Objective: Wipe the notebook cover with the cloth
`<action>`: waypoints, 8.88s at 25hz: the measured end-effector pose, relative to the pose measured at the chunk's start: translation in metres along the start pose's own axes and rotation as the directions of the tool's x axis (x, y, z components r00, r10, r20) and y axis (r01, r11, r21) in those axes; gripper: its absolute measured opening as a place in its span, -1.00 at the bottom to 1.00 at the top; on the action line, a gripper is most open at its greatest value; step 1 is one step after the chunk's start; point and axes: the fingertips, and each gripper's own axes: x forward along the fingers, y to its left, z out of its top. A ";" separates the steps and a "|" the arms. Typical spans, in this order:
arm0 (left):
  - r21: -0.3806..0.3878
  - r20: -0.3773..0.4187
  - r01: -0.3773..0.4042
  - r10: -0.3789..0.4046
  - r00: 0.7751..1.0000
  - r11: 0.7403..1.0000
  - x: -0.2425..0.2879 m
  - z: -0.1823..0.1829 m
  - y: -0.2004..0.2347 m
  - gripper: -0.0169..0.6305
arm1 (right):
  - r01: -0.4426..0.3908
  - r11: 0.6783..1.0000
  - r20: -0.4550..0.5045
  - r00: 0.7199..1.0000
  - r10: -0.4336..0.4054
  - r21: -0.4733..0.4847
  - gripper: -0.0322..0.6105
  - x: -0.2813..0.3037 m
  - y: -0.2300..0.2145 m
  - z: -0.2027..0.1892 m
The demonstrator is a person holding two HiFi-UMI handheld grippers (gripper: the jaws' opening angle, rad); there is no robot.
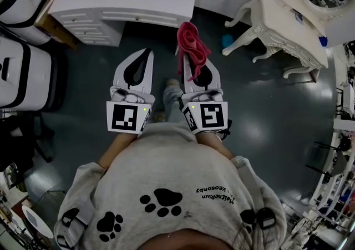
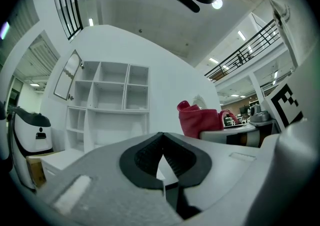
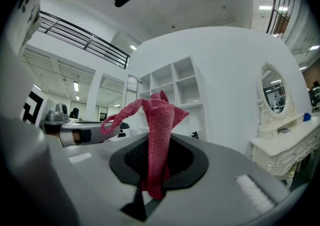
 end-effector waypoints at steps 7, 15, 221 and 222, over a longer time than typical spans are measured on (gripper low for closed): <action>-0.005 0.008 -0.019 0.019 1.000 1.000 0.031 -0.002 0.019 -0.94 | -0.022 1.000 0.011 1.000 0.022 -0.002 -0.75 0.038 -0.016 0.001; -0.002 0.026 -0.060 0.060 0.998 0.998 0.094 -0.008 0.043 -0.94 | -0.079 0.997 0.007 0.997 0.079 -0.009 -0.75 0.105 -0.052 -0.002; -0.222 -0.738 -0.102 -0.099 0.668 0.970 0.363 -0.390 0.306 -0.94 | -0.717 0.671 -0.892 0.411 0.188 -0.189 -0.76 0.551 -0.166 -0.293; -0.220 -0.737 -0.103 -0.096 0.669 0.970 0.363 -0.390 0.306 -0.94 | -0.733 0.654 -0.888 0.410 0.209 -0.185 -0.76 0.552 -0.155 -0.292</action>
